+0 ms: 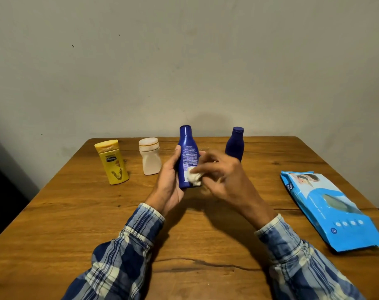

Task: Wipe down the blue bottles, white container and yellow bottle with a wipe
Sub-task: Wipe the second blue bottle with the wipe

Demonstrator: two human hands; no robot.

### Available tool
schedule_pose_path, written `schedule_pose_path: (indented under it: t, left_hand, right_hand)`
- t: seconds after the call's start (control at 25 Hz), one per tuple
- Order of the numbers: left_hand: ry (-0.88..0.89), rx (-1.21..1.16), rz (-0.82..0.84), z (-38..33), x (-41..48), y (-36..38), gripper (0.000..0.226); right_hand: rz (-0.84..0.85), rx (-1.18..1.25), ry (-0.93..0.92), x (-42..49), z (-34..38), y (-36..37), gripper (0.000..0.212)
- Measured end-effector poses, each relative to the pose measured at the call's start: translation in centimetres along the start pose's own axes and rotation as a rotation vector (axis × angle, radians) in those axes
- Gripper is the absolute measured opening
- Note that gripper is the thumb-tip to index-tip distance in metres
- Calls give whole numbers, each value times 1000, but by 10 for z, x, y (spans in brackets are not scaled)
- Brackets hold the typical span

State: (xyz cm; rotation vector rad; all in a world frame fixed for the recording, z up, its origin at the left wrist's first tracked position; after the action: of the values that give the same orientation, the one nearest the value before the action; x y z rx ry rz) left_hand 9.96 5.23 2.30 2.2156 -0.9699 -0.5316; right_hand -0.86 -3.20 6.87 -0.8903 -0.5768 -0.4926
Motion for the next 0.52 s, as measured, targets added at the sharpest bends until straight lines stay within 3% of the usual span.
schedule_pose_path:
  t: [0.08, 0.16, 0.32, 0.48, 0.52]
  left_hand:
    - [27, 60, -6, -3, 1, 1, 48]
    - [26, 137, 11, -2, 0, 4, 50]
    - [37, 247, -7, 2, -3, 9, 45]
    - [80, 136, -67, -6, -2, 2, 43]
    - [80, 123, -84, -6, -1, -1, 42]
  right_hand:
    - [-299, 170, 166, 1, -17, -25, 22]
    - [-424, 206, 217, 0, -25, -33, 23]
    - [-351, 298, 204, 0, -23, -20, 26]
    - [-64, 308, 130, 0, -10, -10, 18]
    - [-60, 292, 124, 1, -8, -9, 18]
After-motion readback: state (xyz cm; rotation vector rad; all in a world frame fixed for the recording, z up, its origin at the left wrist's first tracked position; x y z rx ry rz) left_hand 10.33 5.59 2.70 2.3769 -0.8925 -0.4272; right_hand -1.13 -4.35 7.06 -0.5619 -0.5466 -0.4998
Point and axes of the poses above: each hand's wrist, its own x-axis towards the middle knuckle, its own y-axis out of the palm, z = x × y, the point moved 5 cm from there along x, towards the middle knuckle, and after that the axes turned 2 degrees about -z, right-handed, at the moved point
